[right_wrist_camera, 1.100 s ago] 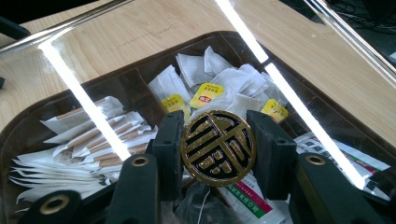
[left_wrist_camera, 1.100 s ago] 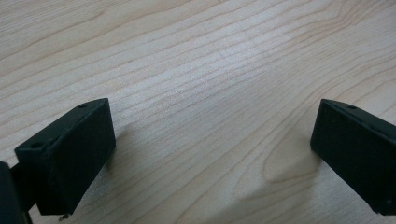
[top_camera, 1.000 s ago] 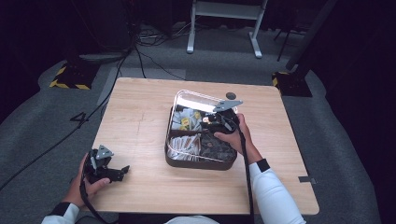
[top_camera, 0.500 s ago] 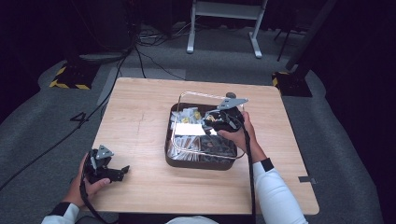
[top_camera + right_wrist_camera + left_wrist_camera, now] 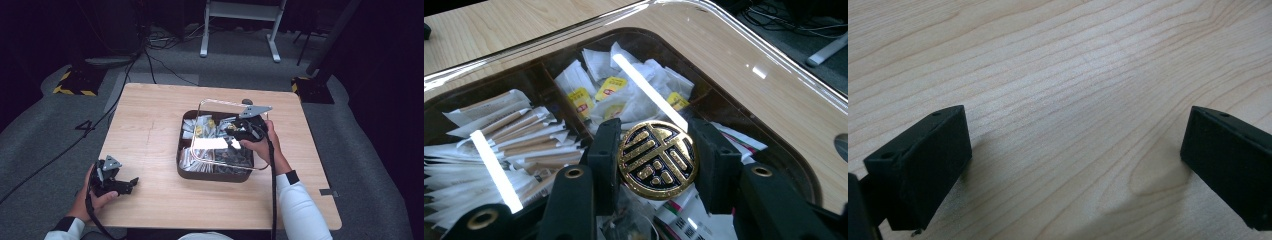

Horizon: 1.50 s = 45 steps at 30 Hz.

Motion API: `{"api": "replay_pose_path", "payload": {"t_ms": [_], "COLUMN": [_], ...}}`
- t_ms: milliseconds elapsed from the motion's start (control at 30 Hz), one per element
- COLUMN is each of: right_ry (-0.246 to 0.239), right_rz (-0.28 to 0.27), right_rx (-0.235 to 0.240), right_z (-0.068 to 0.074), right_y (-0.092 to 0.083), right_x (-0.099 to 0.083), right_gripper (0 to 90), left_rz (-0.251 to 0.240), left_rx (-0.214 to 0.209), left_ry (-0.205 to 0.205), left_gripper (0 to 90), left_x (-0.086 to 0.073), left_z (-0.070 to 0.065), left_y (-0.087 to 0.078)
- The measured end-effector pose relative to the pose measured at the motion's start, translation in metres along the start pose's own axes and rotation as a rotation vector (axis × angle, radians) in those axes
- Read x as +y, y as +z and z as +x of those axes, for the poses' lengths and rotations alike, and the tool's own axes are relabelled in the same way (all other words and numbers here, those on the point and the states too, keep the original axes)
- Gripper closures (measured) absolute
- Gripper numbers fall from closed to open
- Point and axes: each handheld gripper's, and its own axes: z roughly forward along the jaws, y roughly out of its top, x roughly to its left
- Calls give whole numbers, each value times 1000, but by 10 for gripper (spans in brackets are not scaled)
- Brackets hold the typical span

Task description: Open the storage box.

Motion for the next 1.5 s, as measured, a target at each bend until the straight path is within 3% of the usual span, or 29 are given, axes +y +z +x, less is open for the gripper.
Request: {"api": "replay_pose_path", "payload": {"t_ms": [567, 1500], "right_ry": [55, 116], "right_rz": [-5, -8], "right_rx": [-63, -144], "right_z": [-30, -60], "right_y": [-38, -89], "right_x": [-28, -66], "right_gripper": [592, 592], "left_rz": [0, 0], "left_rx": [0, 0], "left_ry": [0, 0], "left_gripper": [2, 2], "left_x": [0, 0], "left_z": [0, 0], "left_y": [0, 0]}}
